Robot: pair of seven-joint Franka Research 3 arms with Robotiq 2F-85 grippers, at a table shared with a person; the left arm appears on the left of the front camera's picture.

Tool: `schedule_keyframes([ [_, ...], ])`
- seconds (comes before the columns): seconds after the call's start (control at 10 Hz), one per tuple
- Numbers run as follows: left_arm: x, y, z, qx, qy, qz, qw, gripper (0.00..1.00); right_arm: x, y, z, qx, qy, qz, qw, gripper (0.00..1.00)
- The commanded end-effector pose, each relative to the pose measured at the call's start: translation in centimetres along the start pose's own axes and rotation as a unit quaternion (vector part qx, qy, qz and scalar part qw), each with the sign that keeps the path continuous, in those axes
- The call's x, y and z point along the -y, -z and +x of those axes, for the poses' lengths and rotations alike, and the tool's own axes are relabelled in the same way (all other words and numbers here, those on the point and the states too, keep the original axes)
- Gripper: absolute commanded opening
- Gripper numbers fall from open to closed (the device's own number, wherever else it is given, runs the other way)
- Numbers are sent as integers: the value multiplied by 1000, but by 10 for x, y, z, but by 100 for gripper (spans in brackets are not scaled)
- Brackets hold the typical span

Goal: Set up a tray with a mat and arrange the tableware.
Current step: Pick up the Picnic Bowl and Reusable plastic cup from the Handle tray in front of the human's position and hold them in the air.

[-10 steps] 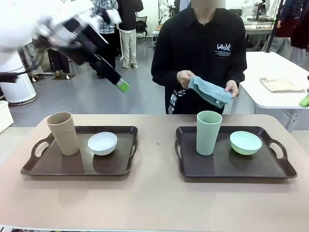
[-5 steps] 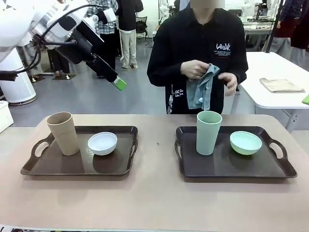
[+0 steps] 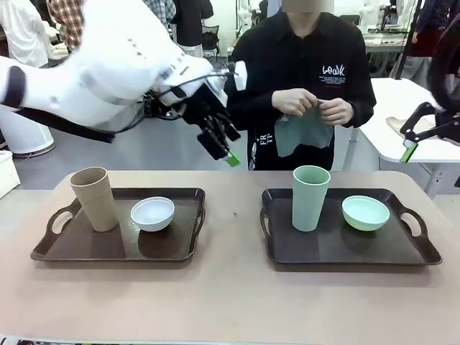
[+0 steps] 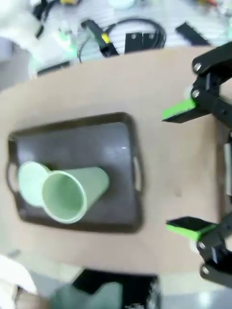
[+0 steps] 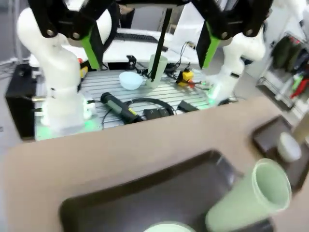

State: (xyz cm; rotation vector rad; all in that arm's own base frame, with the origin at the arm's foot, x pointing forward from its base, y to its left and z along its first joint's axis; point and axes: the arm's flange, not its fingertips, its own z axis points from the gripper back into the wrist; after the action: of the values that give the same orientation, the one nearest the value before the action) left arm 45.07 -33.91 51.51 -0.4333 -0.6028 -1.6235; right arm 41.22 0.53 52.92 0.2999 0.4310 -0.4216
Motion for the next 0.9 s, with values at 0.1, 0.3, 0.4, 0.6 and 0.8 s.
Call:
schedule_keyframes([
  [0.1,-53,26,1,20,-137,-34,990,100,0,11,25,-24,14,7,1000,100],
  [0.3,-21,20,-4,31,5,-36,999,100,-1,10,21,-8,16,-16,1000,100],
  [0.4,-21,20,-4,31,5,-36,999,100,2,18,34,-20,21,-15,999,100],
  [0.6,-41,50,-13,58,-37,-78,995,100,-7,22,78,96,48,-77,991,100],
  [0.8,-52,81,-25,76,-62,-115,989,100,-14,28,106,227,38,-161,960,100],
])
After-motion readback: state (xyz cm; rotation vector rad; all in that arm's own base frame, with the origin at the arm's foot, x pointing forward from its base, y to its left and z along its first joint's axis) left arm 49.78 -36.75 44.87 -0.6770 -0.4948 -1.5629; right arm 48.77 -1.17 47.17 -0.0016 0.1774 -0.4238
